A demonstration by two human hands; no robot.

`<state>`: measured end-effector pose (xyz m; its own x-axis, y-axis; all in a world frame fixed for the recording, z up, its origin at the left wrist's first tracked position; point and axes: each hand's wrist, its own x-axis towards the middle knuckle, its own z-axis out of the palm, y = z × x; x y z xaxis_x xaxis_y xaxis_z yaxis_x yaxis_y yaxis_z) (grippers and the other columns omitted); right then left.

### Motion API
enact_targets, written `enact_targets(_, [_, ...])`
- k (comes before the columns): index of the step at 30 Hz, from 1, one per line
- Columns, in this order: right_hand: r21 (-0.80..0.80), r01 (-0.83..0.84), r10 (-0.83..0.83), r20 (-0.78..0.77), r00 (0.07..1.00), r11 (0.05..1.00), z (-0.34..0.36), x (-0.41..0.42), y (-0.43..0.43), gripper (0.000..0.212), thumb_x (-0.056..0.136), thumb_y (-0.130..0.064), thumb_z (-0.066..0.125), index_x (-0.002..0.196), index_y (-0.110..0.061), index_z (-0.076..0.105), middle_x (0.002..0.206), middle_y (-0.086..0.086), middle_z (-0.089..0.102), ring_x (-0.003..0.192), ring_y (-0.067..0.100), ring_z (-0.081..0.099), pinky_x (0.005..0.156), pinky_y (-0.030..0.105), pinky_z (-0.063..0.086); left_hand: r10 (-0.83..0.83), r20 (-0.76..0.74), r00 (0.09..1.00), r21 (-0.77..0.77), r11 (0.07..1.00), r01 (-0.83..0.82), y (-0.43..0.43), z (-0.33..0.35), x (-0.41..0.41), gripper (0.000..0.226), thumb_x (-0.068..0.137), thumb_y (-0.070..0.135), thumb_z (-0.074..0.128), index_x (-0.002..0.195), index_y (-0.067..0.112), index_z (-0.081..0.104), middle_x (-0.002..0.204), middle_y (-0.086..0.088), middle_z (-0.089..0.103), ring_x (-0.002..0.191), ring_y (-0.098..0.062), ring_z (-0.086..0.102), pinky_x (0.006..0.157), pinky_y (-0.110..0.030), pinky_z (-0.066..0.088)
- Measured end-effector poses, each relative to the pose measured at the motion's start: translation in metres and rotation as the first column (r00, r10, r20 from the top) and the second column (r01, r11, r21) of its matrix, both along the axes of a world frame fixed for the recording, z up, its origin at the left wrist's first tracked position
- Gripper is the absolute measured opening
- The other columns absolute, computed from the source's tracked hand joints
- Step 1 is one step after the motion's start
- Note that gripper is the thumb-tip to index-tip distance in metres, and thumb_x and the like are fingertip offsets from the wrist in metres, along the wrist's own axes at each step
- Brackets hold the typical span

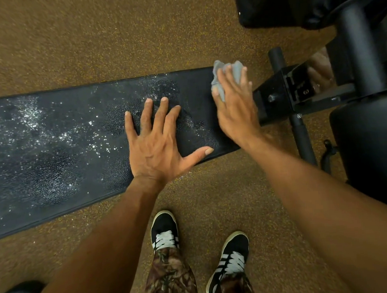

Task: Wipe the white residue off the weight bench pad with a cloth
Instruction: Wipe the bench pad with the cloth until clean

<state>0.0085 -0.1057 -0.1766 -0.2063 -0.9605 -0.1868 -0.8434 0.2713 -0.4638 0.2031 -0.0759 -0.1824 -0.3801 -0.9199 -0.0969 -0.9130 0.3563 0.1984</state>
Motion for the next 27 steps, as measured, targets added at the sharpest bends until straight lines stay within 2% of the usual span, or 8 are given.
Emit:
enact_targets(4, [-0.066, -0.329, 0.326, -0.060, 0.944, 0.942, -0.006, 0.006, 0.043, 0.050, 0.103, -0.024, 0.044, 0.152, -0.011, 0.039, 0.161, 0.007, 0.033, 0.154, 0.031, 0.010, 0.125, 0.050, 0.009, -0.018, -0.011, 1.000, 0.009, 1.000, 0.018, -0.001, 0.001, 0.002, 0.119, 0.071, 0.100, 0.012, 0.150, 0.017, 0.042, 0.163, -0.007, 0.034, 0.152, -0.035, 0.023, 0.119, -0.067, 0.011])
enact_targets(7, [0.002, -0.472, 0.467, -0.159, 0.870, 0.881, -0.001, -0.021, 0.076, 0.064, 0.095, -0.005, 0.053, 0.155, -0.013, 0.031, 0.163, 0.005, 0.028, 0.154, 0.030, 0.008, 0.125, 0.046, 0.007, -0.024, -0.009, 1.000, 0.020, 1.000, 0.025, -0.001, 0.002, 0.003, 0.121, 0.070, 0.101, 0.010, 0.151, 0.017, 0.041, 0.163, -0.008, 0.034, 0.152, -0.035, 0.022, 0.119, -0.068, 0.011])
enact_targets(10, [0.107, -0.400, 0.414, -0.192, 0.890, 0.910, 0.006, -0.031, 0.071, 0.073, 0.097, -0.001, 0.052, 0.159, -0.017, 0.016, 0.167, 0.002, 0.010, 0.155, 0.029, -0.002, 0.125, 0.044, 0.002, -0.034, 0.010, 0.999, 0.034, 0.999, 0.034, -0.001, 0.005, 0.004, 0.120, 0.070, 0.101, 0.009, 0.152, 0.018, 0.041, 0.163, -0.008, 0.032, 0.152, -0.036, 0.022, 0.119, -0.068, 0.010])
enact_targets(15, [0.099, -0.187, 0.201, -0.167, 0.965, 0.977, 0.004, 0.018, 0.037, 0.058, 0.108, -0.032, 0.035, 0.160, -0.015, 0.015, 0.169, 0.004, 0.005, 0.154, 0.037, -0.007, 0.125, 0.049, 0.000, -0.097, 0.017, 0.995, 0.028, 0.995, 0.096, -0.005, 0.008, 0.019, 0.106, 0.079, 0.095, 0.013, 0.152, 0.024, 0.041, 0.162, -0.009, 0.034, 0.151, -0.036, 0.025, 0.118, -0.068, 0.012])
enact_targets(18, [0.079, -0.344, 0.353, -0.194, 0.915, 0.936, 0.000, 0.038, 0.064, 0.061, 0.104, -0.039, 0.032, 0.159, -0.015, 0.019, 0.168, 0.004, 0.010, 0.154, 0.037, -0.004, 0.125, 0.053, 0.002, -0.155, 0.026, 0.988, 0.016, 0.988, 0.155, -0.006, 0.005, 0.037, 0.103, 0.081, 0.094, 0.013, 0.151, 0.026, 0.043, 0.161, -0.012, 0.035, 0.149, -0.038, 0.027, 0.117, -0.067, 0.014])
enact_targets(22, [0.189, -0.455, 0.492, -0.325, 0.807, 0.870, 0.003, 0.019, 0.105, 0.071, 0.096, -0.022, 0.037, 0.160, -0.020, 0.005, 0.168, 0.002, 0.000, 0.154, 0.035, -0.009, 0.125, 0.054, 0.002, -0.223, 0.051, 0.973, 0.013, 0.975, 0.223, -0.006, 0.001, 0.049, 0.096, 0.084, 0.091, 0.017, 0.151, 0.027, 0.042, 0.161, -0.014, 0.033, 0.149, -0.039, 0.026, 0.118, -0.066, 0.015])
enact_targets(24, [0.228, -0.352, 0.416, -0.388, 0.823, 0.908, 0.008, 0.007, 0.100, 0.070, 0.098, -0.022, 0.035, 0.159, -0.022, 0.001, 0.168, 0.002, -0.004, 0.153, 0.035, -0.013, 0.124, 0.054, -0.002, -0.236, 0.048, 0.970, 0.002, 0.972, 0.237, -0.005, 0.001, 0.053, 0.091, 0.087, 0.087, 0.020, 0.152, 0.028, 0.041, 0.162, -0.014, 0.032, 0.149, -0.039, 0.026, 0.119, -0.065, 0.015])
enact_targets(27, [0.145, -0.184, 0.225, -0.371, 0.901, 0.972, 0.010, 0.014, 0.069, 0.062, 0.106, -0.027, 0.040, 0.160, -0.016, 0.011, 0.168, 0.007, 0.005, 0.153, 0.035, -0.010, 0.124, 0.051, -0.003, -0.231, 0.020, 0.973, -0.022, 0.973, 0.232, -0.003, 0.002, 0.060, 0.086, 0.089, 0.084, 0.023, 0.149, 0.027, 0.045, 0.160, -0.013, 0.035, 0.147, -0.038, 0.029, 0.118, -0.064, 0.017])
